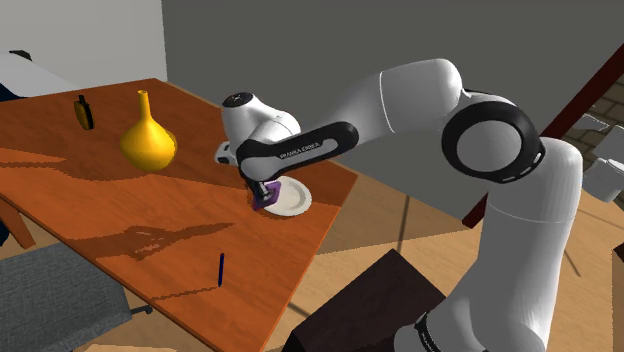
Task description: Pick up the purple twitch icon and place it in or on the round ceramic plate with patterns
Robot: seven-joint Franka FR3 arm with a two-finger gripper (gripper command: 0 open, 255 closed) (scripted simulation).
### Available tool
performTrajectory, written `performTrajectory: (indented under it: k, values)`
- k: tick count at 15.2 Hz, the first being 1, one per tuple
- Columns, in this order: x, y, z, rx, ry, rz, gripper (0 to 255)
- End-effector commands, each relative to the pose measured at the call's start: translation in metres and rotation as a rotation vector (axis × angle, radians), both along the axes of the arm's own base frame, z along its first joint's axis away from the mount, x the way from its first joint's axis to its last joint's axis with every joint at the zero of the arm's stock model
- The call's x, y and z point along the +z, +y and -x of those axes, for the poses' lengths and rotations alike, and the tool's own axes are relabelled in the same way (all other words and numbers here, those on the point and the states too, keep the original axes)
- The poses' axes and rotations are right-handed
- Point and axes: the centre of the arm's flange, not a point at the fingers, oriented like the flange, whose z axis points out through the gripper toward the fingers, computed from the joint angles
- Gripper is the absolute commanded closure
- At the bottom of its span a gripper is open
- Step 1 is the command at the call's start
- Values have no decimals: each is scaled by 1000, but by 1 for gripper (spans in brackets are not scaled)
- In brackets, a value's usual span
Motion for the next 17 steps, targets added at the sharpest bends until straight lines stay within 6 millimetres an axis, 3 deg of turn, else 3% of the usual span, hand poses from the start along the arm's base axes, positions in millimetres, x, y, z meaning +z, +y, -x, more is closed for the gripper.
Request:
performTrajectory:
  k: [1, 12, 13, 17]
  values:
    - [2, -24, -12, 0, 0, 0, 255]
    - [12, -150, -83, 0, 0, 0, 255]
    - [13, -158, -87, 0, 0, 0, 255]
    - [-8, -158, -87, 0, 0, 0, 255]
